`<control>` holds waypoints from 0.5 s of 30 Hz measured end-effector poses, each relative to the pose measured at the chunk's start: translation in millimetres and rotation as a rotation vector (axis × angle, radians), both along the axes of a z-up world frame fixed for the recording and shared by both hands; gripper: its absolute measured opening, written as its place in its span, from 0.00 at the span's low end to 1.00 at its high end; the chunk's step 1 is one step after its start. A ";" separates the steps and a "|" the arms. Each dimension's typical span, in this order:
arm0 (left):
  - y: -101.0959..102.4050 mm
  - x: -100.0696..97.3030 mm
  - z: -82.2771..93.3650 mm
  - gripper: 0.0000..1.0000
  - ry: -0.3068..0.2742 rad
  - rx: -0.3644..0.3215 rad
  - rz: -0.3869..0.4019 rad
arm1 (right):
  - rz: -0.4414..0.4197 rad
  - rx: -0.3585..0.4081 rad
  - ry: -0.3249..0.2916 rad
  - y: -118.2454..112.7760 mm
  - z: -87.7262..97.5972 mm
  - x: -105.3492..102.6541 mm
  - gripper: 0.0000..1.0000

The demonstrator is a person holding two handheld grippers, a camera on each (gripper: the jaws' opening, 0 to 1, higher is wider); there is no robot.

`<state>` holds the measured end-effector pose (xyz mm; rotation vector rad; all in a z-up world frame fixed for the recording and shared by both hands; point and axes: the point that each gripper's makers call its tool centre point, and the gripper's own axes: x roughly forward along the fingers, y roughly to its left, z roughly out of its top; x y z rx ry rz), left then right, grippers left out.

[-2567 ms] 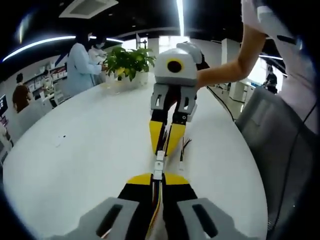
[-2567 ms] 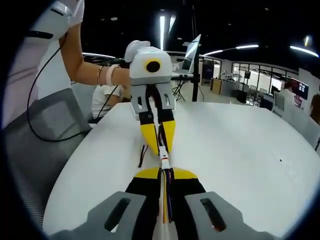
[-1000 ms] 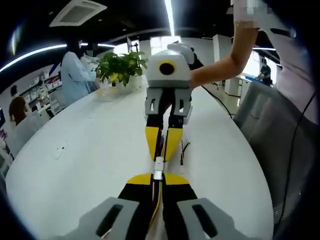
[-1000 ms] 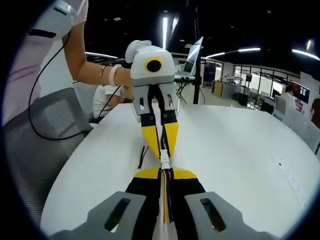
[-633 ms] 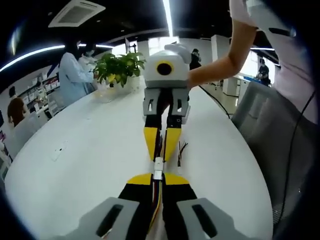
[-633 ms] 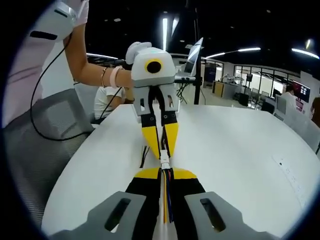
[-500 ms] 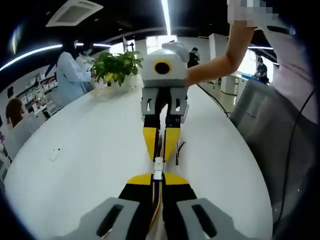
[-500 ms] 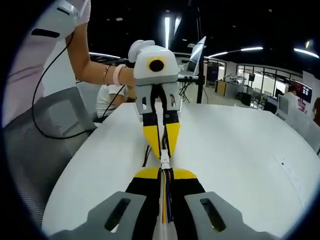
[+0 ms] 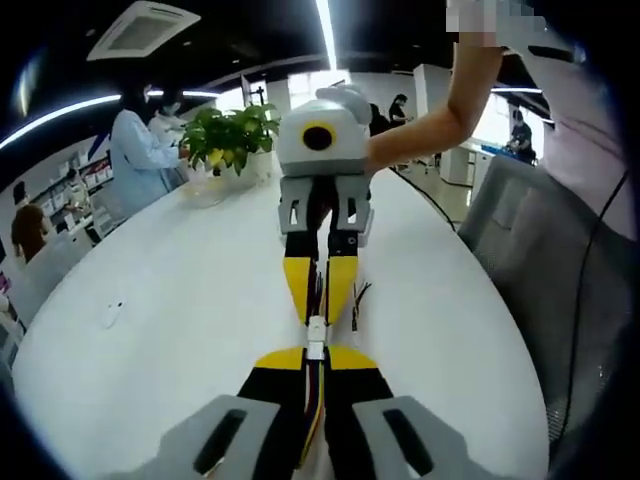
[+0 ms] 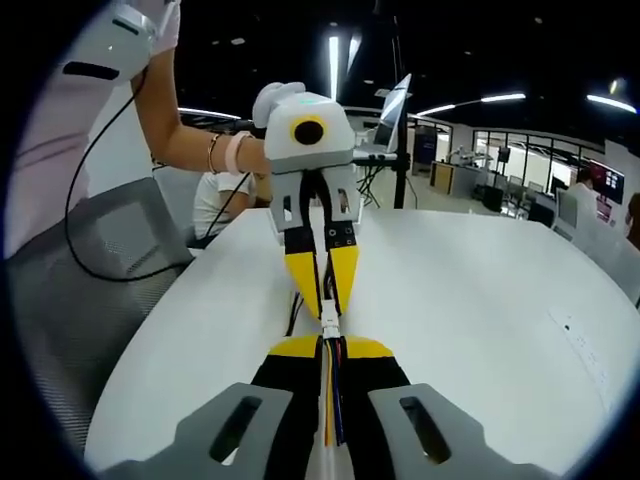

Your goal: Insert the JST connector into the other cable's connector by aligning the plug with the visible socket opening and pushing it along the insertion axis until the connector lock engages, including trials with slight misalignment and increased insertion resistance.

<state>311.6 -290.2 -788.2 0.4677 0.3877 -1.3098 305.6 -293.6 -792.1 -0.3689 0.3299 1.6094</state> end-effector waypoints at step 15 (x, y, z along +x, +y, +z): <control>-0.4 -3.3 -2.2 0.00 -0.007 0.023 -0.021 | 0.016 -0.010 0.004 1.1 -2.6 -0.4 0.02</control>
